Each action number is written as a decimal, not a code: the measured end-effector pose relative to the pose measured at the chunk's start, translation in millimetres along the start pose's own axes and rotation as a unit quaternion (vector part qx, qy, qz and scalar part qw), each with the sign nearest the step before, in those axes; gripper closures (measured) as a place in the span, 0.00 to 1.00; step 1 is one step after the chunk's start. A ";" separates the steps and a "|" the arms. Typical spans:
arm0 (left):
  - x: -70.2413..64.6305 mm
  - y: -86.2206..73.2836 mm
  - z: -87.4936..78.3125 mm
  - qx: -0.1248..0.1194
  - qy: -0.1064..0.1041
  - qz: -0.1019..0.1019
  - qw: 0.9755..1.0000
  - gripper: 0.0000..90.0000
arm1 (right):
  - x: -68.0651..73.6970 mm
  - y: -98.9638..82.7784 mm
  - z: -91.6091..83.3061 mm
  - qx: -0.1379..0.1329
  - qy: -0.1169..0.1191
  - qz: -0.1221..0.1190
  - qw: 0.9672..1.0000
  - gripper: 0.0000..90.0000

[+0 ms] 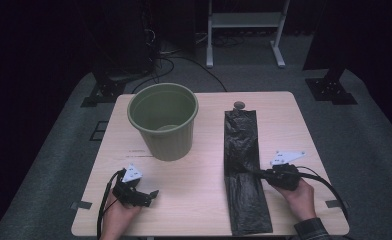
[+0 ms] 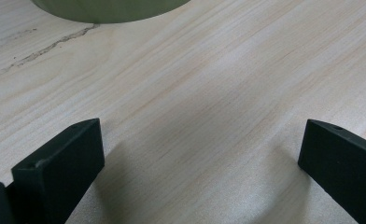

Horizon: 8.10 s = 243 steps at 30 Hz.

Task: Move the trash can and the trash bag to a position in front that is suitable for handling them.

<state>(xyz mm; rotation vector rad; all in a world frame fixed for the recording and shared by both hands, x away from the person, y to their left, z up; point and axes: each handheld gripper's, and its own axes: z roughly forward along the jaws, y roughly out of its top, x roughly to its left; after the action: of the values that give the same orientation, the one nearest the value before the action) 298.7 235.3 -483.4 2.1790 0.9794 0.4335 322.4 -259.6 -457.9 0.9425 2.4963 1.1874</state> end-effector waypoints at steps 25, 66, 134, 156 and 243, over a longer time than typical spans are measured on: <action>0.0 0.0 0.0 0.000 0.000 0.000 1.000 0.00 | -47.7 -53.6 -57.4 0.026 -0.100 0.037 0.994 0.97; -1.9 1.1 0.0 -0.004 -0.004 -0.008 1.000 0.00 | -33.3 -54.4 -25.0 0.013 -0.085 0.061 0.994 0.11; 44.1 141.5 -95.9 -0.073 -0.024 -0.011 0.997 0.00 | -32.5 -55.2 -23.0 0.017 -0.099 0.048 0.994 0.11; 91.6 188.5 -94.7 -0.086 -0.008 -0.023 0.996 0.00 | -32.5 -55.2 -23.0 0.017 -0.100 0.048 0.994 0.11; -63.0 178.6 -40.8 -0.077 -0.159 0.046 0.983 0.00 | -32.2 -55.4 -23.1 0.017 -0.100 0.048 0.994 0.11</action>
<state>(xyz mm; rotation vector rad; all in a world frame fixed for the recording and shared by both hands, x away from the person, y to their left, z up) 327.7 122.7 -328.5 2.0764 0.6518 0.1870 311.7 -320.2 -487.2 1.1430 2.3427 1.0237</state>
